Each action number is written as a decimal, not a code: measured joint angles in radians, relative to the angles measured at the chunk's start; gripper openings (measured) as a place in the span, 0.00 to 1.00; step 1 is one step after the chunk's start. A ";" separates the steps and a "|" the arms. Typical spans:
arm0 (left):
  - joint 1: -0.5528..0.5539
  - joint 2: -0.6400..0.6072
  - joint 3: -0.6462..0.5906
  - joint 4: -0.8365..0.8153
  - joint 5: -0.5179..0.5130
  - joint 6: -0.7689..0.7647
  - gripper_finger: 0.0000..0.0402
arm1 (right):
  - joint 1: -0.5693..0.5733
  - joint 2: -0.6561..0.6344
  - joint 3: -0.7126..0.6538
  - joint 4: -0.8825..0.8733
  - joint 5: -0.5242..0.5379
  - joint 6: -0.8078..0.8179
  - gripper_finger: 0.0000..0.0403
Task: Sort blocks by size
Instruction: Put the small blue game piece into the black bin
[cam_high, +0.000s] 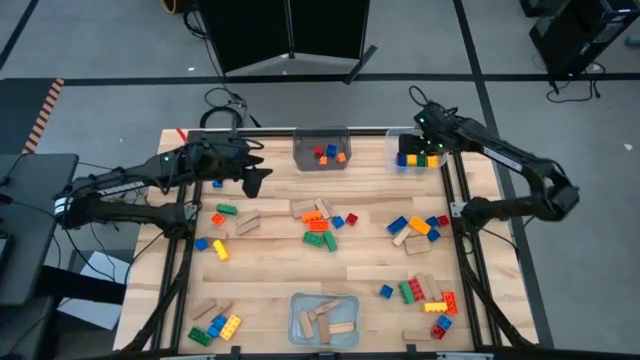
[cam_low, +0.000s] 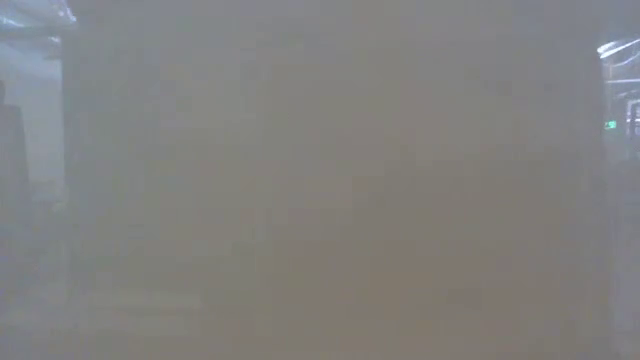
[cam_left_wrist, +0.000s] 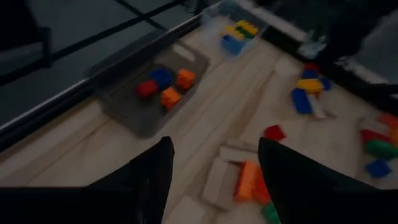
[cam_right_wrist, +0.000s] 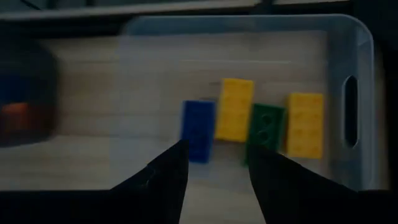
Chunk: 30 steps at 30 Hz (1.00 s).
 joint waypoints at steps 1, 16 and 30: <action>0.000 0.000 0.000 -0.014 -0.015 0.000 0.60 | 0.023 -0.034 0.000 -0.008 0.000 0.025 0.43; -0.020 0.002 0.000 -0.076 -0.080 -0.005 0.60 | 0.548 -0.219 0.001 -0.072 0.226 0.415 0.34; -0.300 0.012 0.001 -0.098 -0.341 -0.140 0.60 | 0.871 -0.071 0.000 -0.066 0.244 0.422 0.31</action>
